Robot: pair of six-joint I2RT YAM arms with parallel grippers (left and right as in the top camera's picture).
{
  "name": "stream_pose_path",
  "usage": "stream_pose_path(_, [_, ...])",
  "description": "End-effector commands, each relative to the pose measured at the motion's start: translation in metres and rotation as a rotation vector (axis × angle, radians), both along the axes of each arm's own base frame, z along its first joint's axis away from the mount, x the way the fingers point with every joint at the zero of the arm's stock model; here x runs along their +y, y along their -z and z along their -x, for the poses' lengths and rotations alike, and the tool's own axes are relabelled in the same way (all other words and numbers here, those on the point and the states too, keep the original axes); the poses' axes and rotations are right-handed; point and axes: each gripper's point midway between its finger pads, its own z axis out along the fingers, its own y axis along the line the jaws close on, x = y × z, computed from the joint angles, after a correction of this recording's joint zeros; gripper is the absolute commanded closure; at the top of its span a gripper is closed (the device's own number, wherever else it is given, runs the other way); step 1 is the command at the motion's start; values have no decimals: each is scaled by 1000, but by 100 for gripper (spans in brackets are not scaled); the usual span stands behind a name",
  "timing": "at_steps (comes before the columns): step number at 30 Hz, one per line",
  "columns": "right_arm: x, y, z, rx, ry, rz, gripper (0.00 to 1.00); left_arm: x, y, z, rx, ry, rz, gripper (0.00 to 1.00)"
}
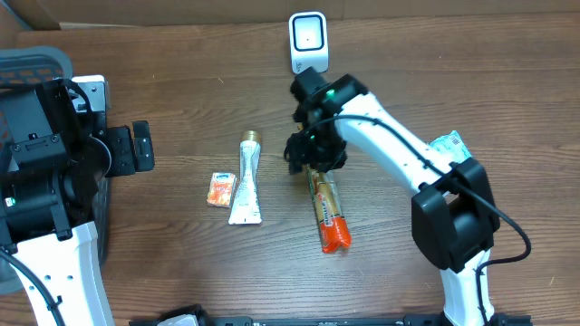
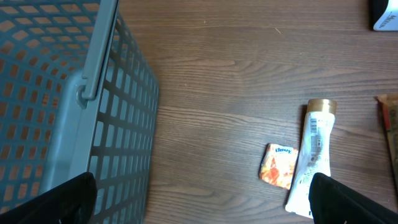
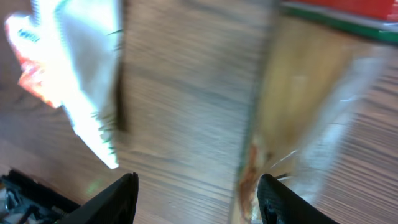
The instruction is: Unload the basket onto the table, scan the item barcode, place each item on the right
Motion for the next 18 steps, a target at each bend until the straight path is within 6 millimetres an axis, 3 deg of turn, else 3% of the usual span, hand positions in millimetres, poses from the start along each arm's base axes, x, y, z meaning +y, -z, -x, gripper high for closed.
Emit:
stream_pose_path(1, [24,-13,14,-74,-69,8,37,1,-5,-1,-12,8,-7,0])
stream_pose_path(8, [16,-10,7,-127,-67,75,36,1,-5,-1,-12,8,-7,0])
stream_pose_path(13, [-25,-8,-9,-165,-1,236,34,1,-5,-1,-12,8,-7,0])
stream_pose_path(18, [-59,-6,-10,-107,18,302,37,1,-5,-1,-12,8,-7,0])
